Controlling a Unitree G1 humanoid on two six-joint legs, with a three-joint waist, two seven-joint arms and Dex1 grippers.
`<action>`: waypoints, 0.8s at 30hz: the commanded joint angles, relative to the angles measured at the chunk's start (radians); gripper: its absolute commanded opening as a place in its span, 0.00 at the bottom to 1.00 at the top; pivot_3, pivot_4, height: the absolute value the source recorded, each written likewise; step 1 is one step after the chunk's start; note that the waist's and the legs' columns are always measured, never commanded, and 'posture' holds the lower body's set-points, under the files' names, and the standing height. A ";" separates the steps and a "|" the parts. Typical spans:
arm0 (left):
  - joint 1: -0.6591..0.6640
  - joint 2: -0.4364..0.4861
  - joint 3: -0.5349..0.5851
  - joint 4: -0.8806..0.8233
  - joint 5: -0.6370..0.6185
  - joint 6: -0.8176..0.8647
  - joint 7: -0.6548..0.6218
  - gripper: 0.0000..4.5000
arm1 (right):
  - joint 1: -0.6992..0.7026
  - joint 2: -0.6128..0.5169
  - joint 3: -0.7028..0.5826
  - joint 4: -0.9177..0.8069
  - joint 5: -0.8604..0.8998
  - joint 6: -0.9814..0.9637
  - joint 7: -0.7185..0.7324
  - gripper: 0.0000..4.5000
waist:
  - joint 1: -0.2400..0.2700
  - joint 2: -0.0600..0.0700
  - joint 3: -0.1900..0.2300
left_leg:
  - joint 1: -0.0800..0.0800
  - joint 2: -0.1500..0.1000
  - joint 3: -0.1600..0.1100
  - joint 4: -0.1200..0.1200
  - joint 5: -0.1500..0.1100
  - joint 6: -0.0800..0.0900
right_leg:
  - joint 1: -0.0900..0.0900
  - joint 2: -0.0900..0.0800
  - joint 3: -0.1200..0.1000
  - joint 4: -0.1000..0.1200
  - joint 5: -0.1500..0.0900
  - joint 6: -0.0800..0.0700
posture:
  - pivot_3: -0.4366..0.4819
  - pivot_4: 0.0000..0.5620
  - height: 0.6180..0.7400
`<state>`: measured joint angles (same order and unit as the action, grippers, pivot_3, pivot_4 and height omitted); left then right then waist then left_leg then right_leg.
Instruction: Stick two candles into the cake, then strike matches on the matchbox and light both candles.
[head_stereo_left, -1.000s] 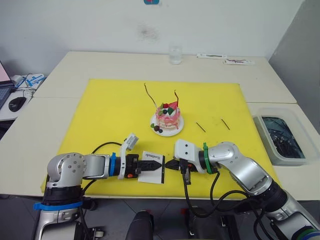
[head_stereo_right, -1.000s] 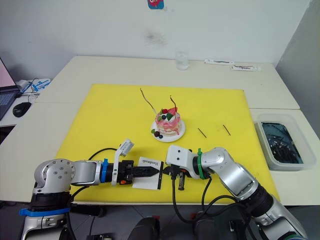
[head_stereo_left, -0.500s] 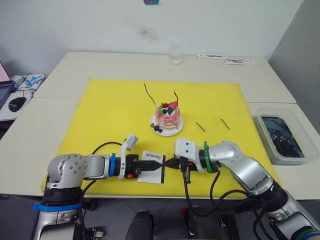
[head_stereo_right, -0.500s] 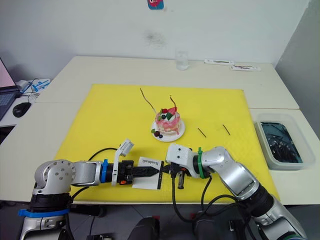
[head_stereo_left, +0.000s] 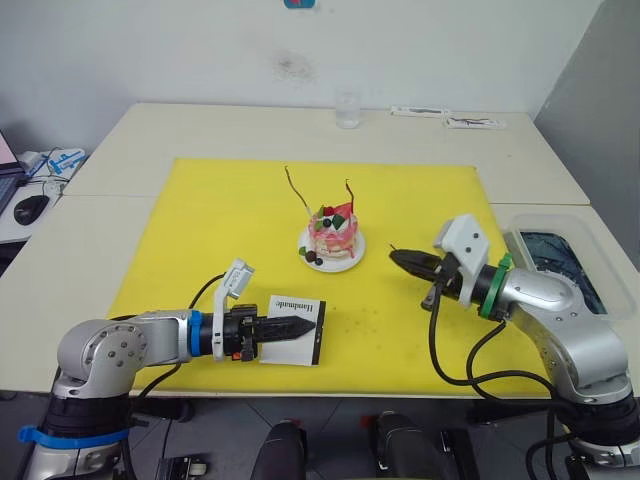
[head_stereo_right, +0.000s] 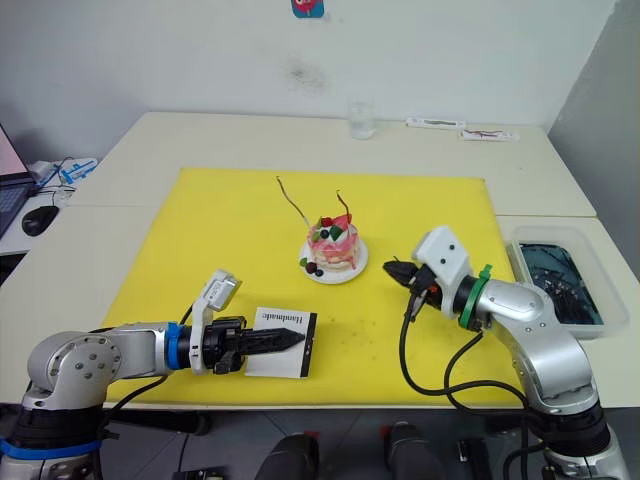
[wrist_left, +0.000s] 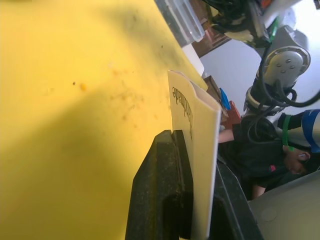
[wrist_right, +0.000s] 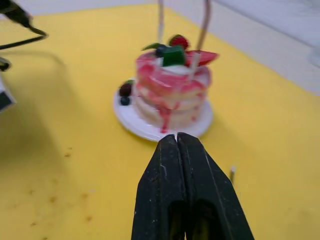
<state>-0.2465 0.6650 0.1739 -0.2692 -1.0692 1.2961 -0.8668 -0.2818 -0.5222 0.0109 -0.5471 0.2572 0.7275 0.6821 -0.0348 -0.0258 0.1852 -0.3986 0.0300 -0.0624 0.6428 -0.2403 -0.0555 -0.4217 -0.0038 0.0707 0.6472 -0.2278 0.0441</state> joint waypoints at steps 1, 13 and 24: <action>-0.023 0.015 0.045 -0.032 -0.032 -0.031 0.002 0.00 | 0.013 0.013 -0.026 -0.007 0.006 -0.025 -0.046 0.14 | 0.000 0.000 0.000 | 0.000 0.000 0.000 0.000 0.000 0.000 | 0.000 0.000 0.000 0.000 0.000 0.000 | 0.48 0.27 1.00; -0.011 0.011 0.096 -0.079 -0.043 -0.091 0.100 0.00 | -0.049 0.147 0.068 0.267 -0.141 -0.211 -0.236 0.99 | -0.007 0.000 0.000 | 0.000 0.000 0.001 0.000 0.000 0.000 | 0.000 0.000 0.000 0.000 0.000 0.000 | 0.48 0.27 1.00; -0.026 0.008 0.079 -0.086 -0.060 -0.102 0.128 0.00 | -0.133 0.275 0.069 0.630 -0.207 -0.465 -0.332 0.99 | -0.014 0.001 0.001 | 0.000 0.000 0.001 0.000 0.000 0.000 | 0.000 0.001 0.001 0.000 0.000 0.000 | 0.48 0.27 1.00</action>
<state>-0.2545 0.6672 0.2434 -0.3300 -1.0996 1.2107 -0.7342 -0.3962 -0.2505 0.0965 0.0823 0.0576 0.2951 0.3615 -0.0487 -0.0250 0.1859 -0.3989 0.0305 -0.0618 0.6424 -0.2404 -0.0554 -0.4219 -0.0031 0.0714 0.6475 -0.2274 0.0445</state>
